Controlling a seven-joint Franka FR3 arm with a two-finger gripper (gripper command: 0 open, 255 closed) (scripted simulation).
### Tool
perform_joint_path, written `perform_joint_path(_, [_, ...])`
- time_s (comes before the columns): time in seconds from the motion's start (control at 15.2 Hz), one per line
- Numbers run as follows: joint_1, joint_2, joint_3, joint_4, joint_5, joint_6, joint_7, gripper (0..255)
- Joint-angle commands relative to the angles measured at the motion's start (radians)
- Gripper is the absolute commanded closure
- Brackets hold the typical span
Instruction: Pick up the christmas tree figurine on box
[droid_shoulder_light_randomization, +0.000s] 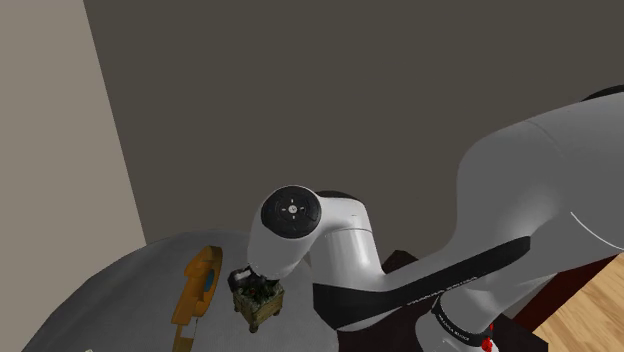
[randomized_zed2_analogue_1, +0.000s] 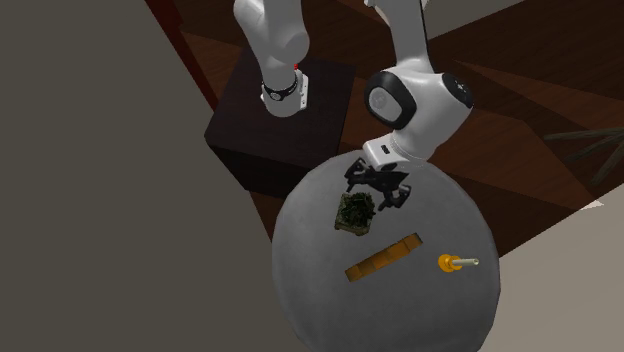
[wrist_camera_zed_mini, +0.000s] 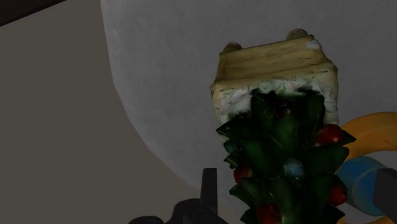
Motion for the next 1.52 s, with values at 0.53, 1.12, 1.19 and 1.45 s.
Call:
perform_joint_path(0.53, [-0.003,0.0,0.003,-0.004,-0.001,0.005,0.002,255])
perform_joint_path(1.12, [0.142,-0.03,-0.16,0.042,0.037,-0.093,-0.06,255])
perform_joint_path(1.19, [0.156,-0.035,-0.176,0.048,0.043,-0.106,-0.068,255])
perform_joint_path(1.45, [0.201,-0.056,-0.234,0.076,0.063,-0.155,-0.1,255])
